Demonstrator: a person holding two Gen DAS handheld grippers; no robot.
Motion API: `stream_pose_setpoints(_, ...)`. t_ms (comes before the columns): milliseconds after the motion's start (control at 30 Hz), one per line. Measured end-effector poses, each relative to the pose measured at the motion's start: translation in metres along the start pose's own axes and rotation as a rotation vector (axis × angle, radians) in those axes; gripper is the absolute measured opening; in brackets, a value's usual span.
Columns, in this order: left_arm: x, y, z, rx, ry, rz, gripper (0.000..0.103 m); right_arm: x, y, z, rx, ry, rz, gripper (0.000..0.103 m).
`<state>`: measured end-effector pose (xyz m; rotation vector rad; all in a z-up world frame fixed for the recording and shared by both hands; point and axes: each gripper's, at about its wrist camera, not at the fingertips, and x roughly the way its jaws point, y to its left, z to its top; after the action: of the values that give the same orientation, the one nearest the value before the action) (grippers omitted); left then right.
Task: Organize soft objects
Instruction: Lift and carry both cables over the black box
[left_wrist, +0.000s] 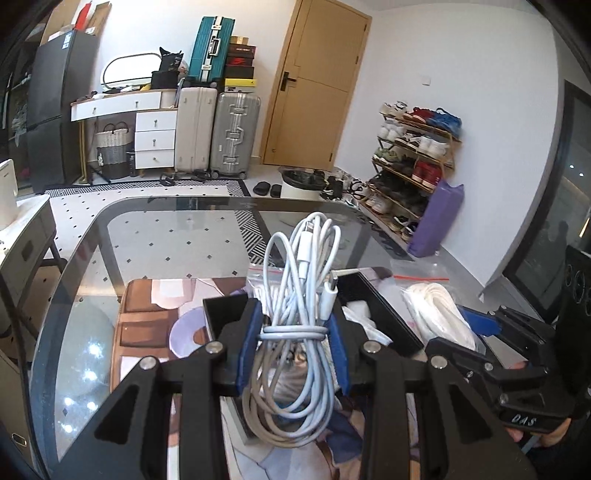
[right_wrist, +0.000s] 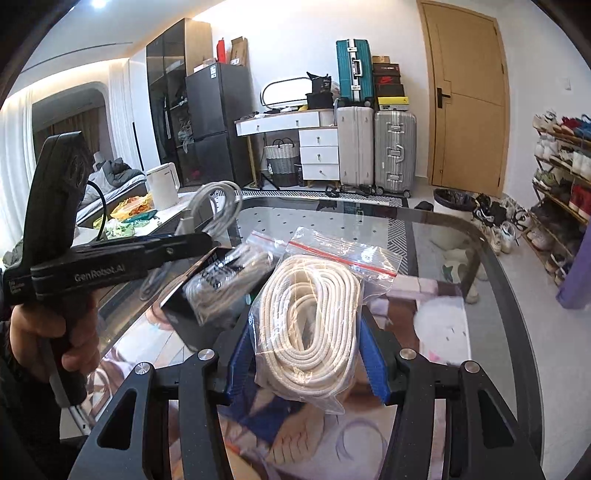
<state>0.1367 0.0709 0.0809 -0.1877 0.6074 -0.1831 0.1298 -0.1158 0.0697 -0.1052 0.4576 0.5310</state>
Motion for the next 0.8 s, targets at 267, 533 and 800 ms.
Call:
stream_pose_setpoints(267, 0.038, 0.007, -0.006, -0.016, 0.035, 0.022, 0.033, 0.054, 0.005, 0.017, -0.022, 0.054, -0.032, 0.053)
stream_pose_setpoints(533, 0.06, 0.002, -0.019, 0.007, 0.087, 0.019, 0.033, 0.079, 0.008, 0.009, -0.078, 0.094, -0.032, 0.053)
stream_pose_setpoints(800, 0.062, 0.0, -0.022, 0.024, 0.106, 0.022, 0.033, 0.085, 0.006, 0.004, -0.111, 0.096, -0.03, 0.053)
